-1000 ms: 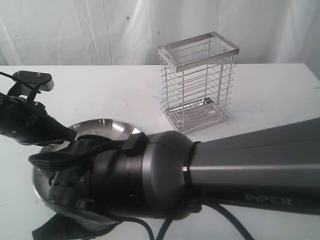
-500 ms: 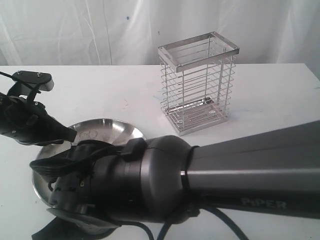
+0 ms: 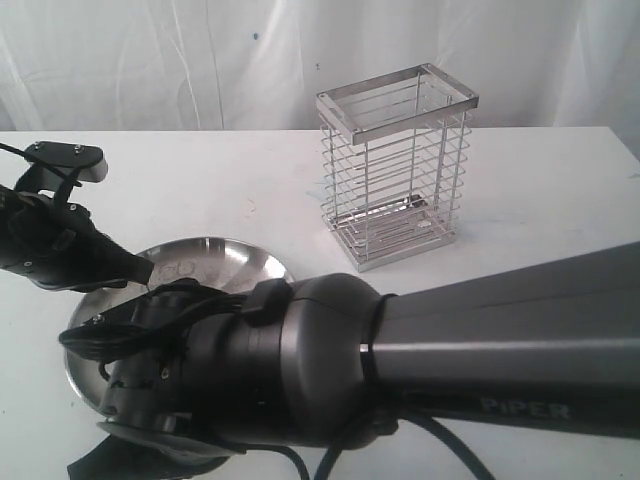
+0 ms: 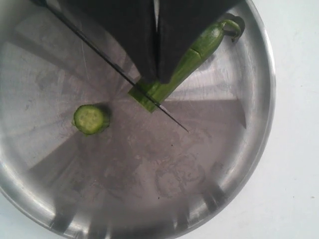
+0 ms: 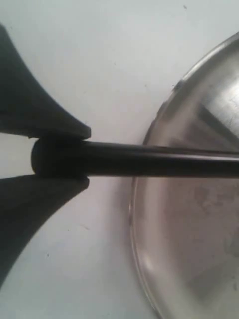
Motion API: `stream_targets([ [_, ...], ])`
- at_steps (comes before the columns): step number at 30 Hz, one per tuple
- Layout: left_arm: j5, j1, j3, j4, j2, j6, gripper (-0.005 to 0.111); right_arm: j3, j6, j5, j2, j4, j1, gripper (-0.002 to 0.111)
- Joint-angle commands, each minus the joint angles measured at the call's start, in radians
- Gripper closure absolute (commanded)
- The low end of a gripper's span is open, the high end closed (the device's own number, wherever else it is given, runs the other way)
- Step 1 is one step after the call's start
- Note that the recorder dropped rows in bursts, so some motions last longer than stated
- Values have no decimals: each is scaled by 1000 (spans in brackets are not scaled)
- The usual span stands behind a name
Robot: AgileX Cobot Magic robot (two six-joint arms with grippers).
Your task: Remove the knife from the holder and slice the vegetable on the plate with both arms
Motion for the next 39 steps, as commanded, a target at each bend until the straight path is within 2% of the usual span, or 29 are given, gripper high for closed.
stream_targets([
  [1, 14, 2, 5, -11, -9, -6, 107, 1, 8, -5, 1, -13, 1, 108],
  [16, 8, 2, 5, -20, -9, -6, 107, 1, 6, 0, 26, -9, 1, 108],
  [23, -26, -9, -6, -92, -7, 7, 107, 1, 4, -3, 26, -6, 1, 108],
  [33, 35, -22, -93, -103, 144, 1, 107, 1, 4, -18, 26, -6, 1, 108],
  [39, -4, -22, -93, -107, 171, 3, 107, 1, 1, -18, 26, -11, 1, 108],
])
